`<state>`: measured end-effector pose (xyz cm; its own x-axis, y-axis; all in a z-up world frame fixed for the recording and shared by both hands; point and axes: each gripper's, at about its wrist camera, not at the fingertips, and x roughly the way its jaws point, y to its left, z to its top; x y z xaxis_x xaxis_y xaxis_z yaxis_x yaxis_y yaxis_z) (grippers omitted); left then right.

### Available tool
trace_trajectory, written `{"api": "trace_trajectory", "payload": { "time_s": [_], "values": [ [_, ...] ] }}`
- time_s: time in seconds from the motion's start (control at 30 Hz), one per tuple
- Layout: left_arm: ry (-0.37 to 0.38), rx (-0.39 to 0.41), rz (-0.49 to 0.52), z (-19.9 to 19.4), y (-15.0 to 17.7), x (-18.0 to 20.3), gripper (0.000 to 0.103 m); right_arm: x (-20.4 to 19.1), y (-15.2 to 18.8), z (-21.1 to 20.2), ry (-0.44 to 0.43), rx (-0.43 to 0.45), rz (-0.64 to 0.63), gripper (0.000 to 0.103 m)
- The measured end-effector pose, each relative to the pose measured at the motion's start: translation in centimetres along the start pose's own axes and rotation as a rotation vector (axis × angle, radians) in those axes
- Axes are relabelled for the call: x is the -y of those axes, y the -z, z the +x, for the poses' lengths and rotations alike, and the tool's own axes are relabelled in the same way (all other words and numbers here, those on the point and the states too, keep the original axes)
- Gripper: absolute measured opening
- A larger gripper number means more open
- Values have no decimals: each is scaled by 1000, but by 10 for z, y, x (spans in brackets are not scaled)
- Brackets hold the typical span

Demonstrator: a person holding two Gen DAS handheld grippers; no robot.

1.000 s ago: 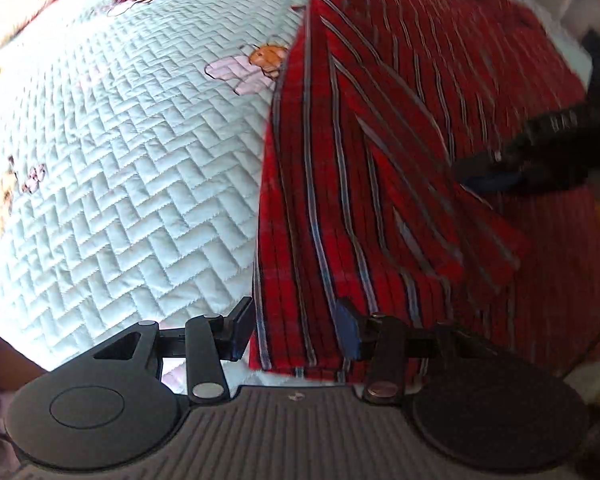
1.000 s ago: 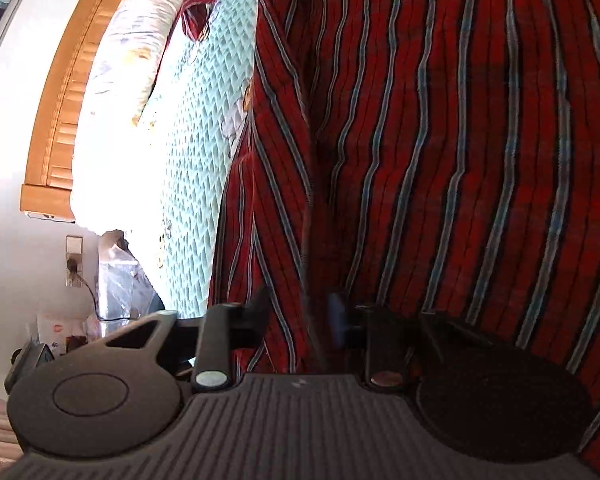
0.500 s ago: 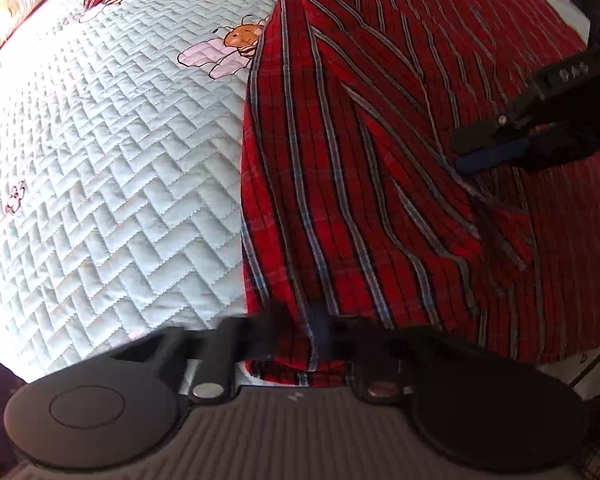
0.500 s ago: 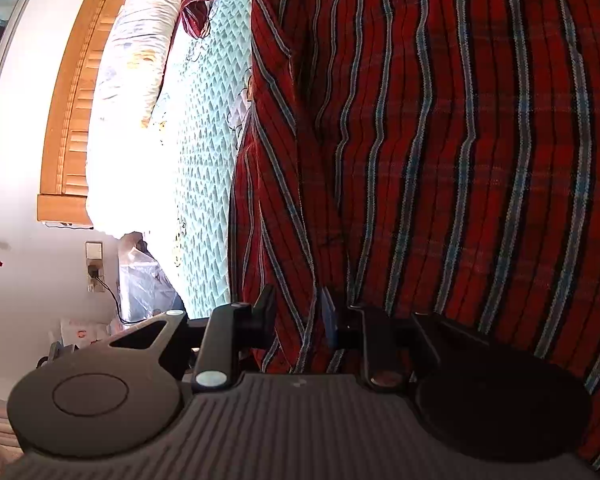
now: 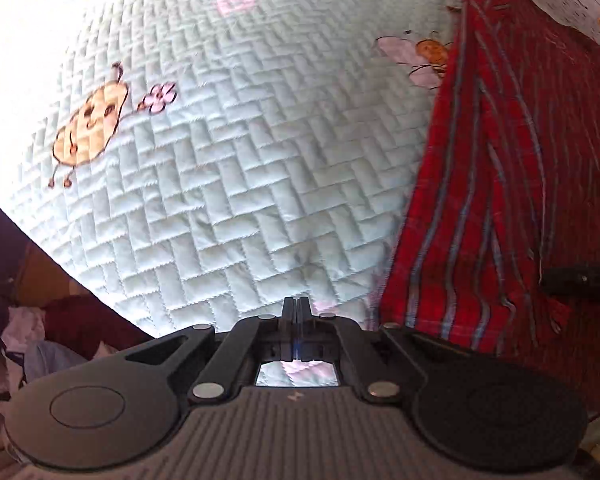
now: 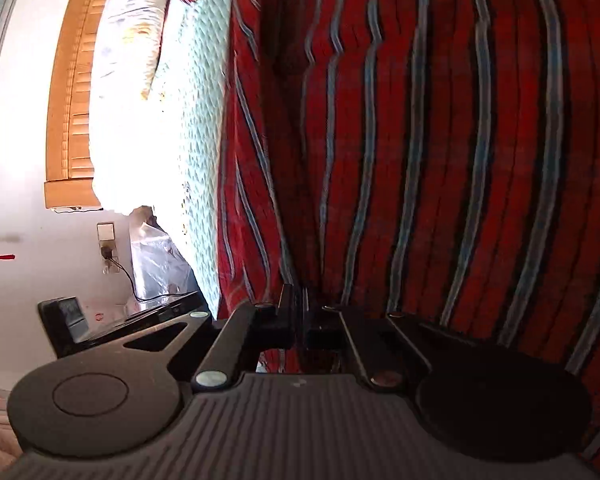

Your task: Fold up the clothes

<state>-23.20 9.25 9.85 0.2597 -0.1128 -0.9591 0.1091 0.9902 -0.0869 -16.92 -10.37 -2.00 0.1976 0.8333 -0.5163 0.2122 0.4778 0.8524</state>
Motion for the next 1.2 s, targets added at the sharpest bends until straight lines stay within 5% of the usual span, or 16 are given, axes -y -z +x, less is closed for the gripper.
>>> {"api": "trace_trajectory", "payload": {
  "time_s": [0.13,0.3,0.4,0.57,0.63,0.7,0.73,1.0,1.2],
  "values": [
    [86,32,-15,2,-2,19,3,-1,-5,0,-3,-14,-9,11],
    [113,102,30,-1,-12,50,17,-14,-7,-4,-26,-2,-32,47],
    [125,132,67,-2,-20,58,28,-29,-1,-7,55,32,-111,49],
    [182,133,103,12,-30,73,28,-54,20,-3,199,55,-258,49],
    [198,132,114,19,-34,78,28,-57,26,-2,201,58,-275,46],
    [220,123,127,25,-37,83,28,-53,28,5,211,33,-288,10],
    [229,113,130,30,-37,84,28,-51,28,8,225,27,-291,0],
    [88,42,193,58,-33,67,21,-8,56,6,79,9,120,0],
    [44,47,252,59,-31,70,22,-6,67,20,105,-16,126,0]
  ]
}}
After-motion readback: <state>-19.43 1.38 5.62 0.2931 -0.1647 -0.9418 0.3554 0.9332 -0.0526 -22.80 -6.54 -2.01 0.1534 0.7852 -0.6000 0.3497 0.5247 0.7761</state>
